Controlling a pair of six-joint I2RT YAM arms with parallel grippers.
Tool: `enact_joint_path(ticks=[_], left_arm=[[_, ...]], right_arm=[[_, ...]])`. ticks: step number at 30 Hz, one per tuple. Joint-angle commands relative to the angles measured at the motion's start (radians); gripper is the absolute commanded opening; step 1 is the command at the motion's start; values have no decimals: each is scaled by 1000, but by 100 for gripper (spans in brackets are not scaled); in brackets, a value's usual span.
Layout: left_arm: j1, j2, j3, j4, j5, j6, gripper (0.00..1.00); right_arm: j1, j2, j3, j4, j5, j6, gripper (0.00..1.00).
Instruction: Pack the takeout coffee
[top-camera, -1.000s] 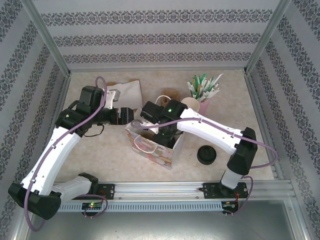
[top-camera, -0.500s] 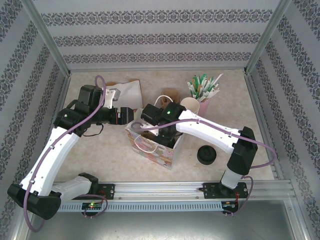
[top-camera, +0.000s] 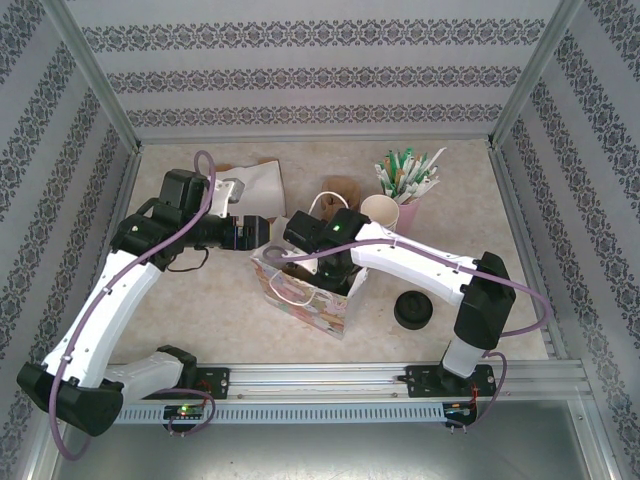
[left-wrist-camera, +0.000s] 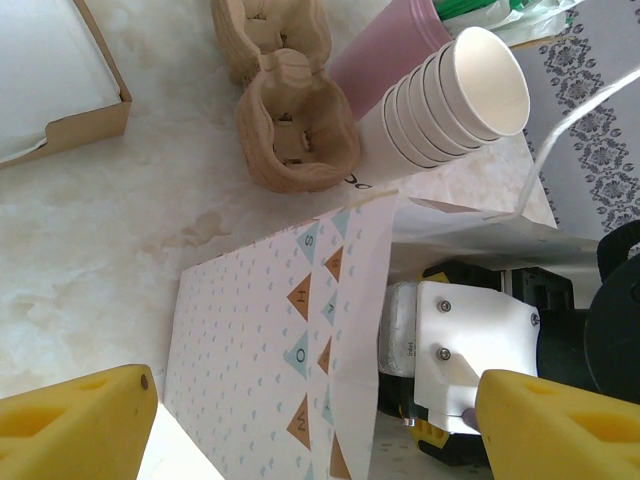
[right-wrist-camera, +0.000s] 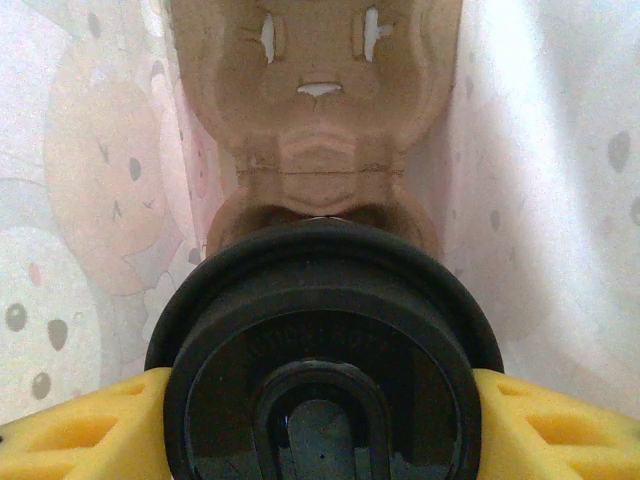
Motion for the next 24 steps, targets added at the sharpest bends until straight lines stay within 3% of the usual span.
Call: enact_joint_path(ticks=[1, 24], left_arm=[[-21, 8, 15, -44, -2, 33, 84], [-42, 51, -5, -69, -89, 46, 75]], right_arm=[[-5, -14, -28, 22, -32, 1, 51], [-3, 16, -169, 138, -60, 25, 49]])
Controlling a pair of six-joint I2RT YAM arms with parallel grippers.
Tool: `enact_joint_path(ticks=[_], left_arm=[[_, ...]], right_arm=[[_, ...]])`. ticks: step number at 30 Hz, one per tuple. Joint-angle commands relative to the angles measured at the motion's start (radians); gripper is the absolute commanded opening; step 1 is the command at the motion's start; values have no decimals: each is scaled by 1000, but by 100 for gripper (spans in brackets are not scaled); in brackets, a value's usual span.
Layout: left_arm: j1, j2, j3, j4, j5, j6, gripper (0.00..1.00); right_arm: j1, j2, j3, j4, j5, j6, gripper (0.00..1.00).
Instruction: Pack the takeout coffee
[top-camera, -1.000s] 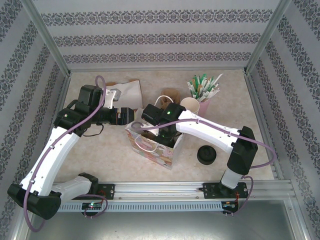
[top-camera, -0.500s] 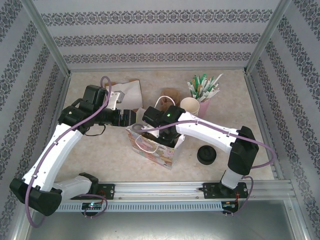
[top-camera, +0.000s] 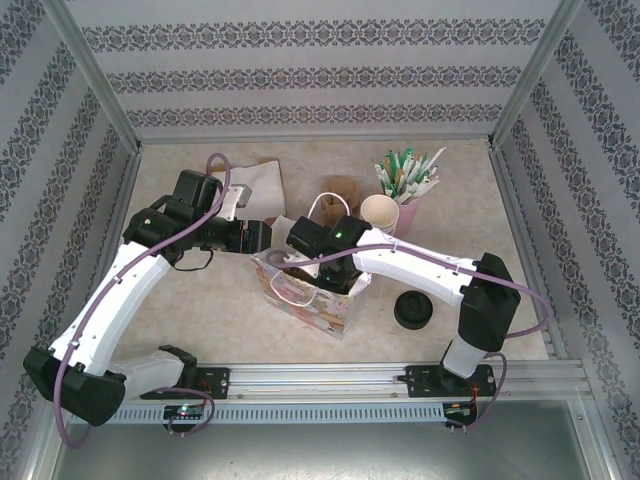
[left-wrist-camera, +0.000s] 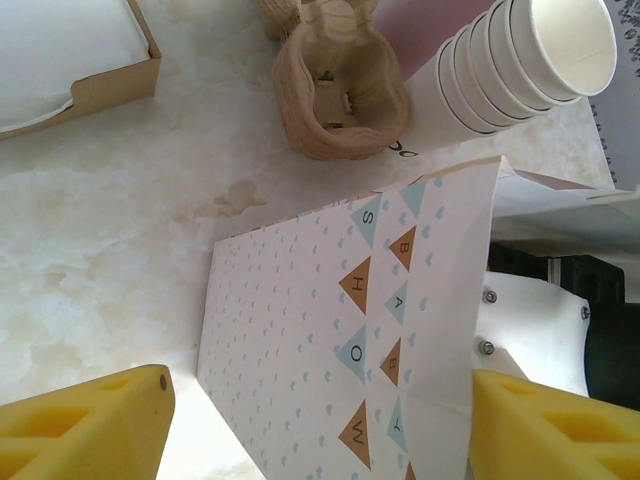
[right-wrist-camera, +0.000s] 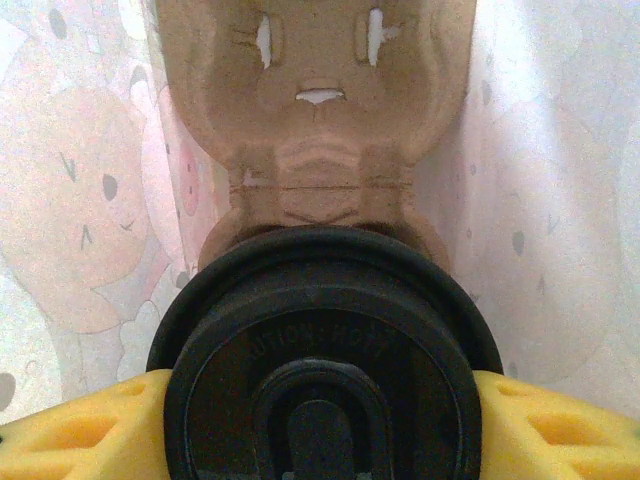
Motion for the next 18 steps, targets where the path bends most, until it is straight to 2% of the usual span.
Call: enact_joint_path(ticks=[1, 13, 18], left_arm=[[-13, -1, -4, -24, -19, 17, 75], [-12, 6, 0, -28, -34, 14, 70], [-14, 13, 6, -28, -39, 14, 70]], right_arm=[[-3, 43, -70, 32, -52, 21, 49], [17, 102, -131, 32, -33, 19, 48], [24, 130, -151, 2, 15, 18, 48]])
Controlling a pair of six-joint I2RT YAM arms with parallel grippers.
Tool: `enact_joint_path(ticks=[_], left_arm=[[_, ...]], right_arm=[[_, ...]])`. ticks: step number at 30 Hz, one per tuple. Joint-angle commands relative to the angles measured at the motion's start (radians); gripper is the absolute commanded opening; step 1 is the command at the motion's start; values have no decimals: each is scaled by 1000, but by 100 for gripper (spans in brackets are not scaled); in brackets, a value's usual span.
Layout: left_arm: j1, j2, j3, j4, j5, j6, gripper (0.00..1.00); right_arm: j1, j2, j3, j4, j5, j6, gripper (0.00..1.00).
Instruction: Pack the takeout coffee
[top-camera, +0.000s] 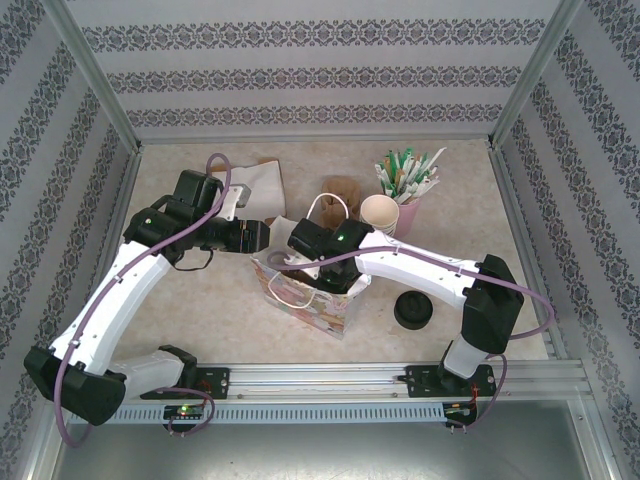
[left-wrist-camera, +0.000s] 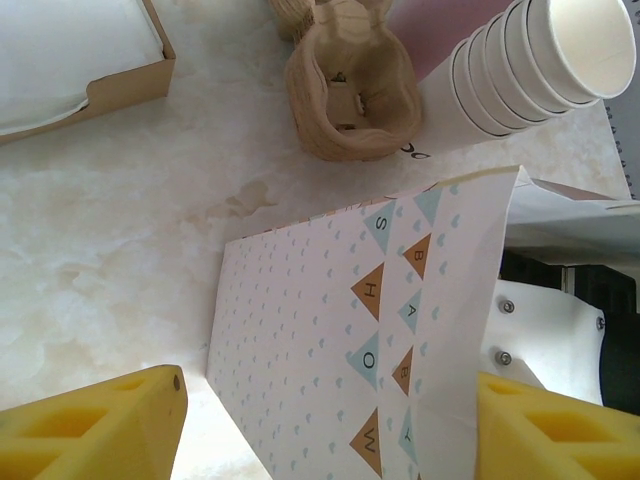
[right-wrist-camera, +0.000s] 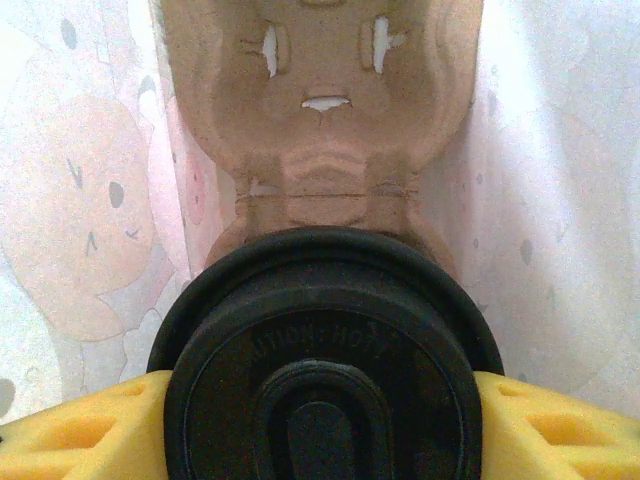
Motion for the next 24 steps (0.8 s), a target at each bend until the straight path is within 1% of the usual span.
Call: enact_joint_path(ticks=[1, 11, 20, 24], left_arm=[[-15, 5, 7, -27, -21, 12, 70], [-14, 5, 11, -27, -31, 9, 69], [-14, 9, 8, -16, -26, 0, 69], [-15, 4, 8, -16, -19, -9, 69]], right_arm=[[21, 139, -119, -39, 29, 15, 48], [39, 210, -143, -47, 88, 36, 48], [41, 227, -166, -8, 72, 47, 47], [40, 193, -155, 6, 55, 58, 47]])
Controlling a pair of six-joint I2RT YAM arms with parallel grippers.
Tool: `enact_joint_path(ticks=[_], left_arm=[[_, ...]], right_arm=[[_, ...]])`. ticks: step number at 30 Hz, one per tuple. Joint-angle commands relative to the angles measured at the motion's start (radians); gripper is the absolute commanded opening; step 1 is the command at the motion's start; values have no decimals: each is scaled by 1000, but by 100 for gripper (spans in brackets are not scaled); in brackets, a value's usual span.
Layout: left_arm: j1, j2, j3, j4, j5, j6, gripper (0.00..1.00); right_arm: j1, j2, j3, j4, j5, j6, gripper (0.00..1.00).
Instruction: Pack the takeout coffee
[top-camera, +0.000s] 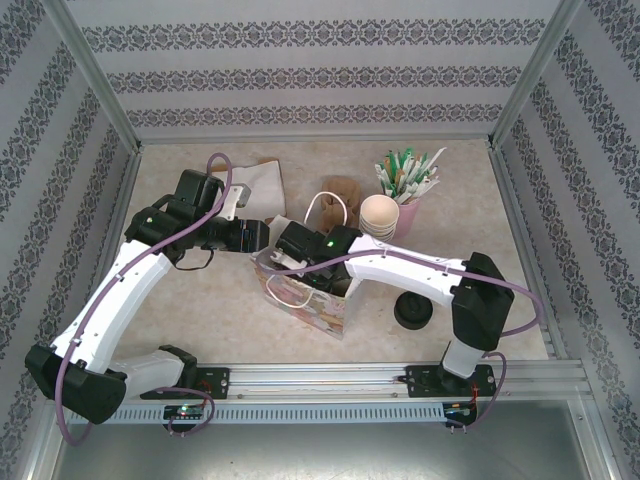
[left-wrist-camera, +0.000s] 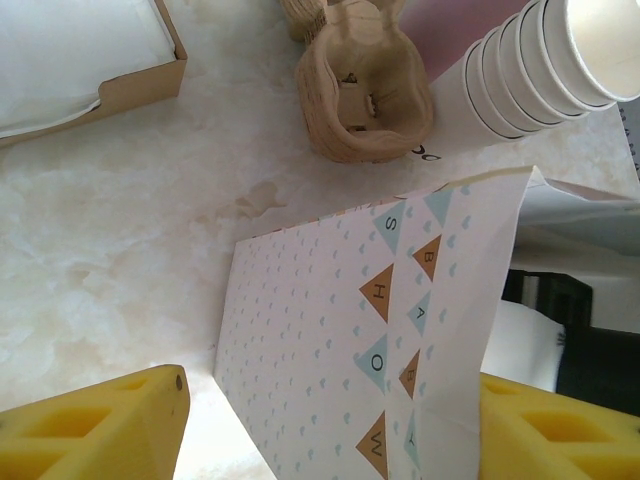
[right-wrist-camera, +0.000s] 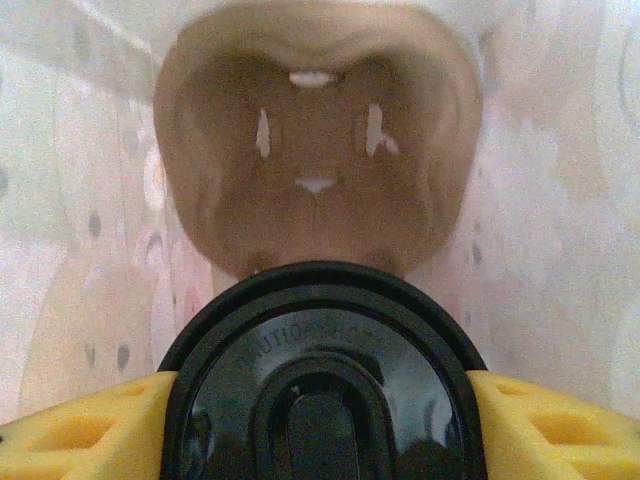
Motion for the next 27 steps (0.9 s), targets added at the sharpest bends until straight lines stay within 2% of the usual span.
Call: enact_joint_path(ticks=[1, 18, 27], left_arm=[[-15, -4, 8, -14, -4, -9, 69], [-16, -13, 12, -6, -8, -22, 69], [-16, -27, 25, -3, -32, -33, 70]], right_arm=[[10, 124, -145, -187, -6, 33, 47], [-12, -72, -64, -145, -11, 71, 48], [-31, -217, -74, -18, -3, 105, 48]])
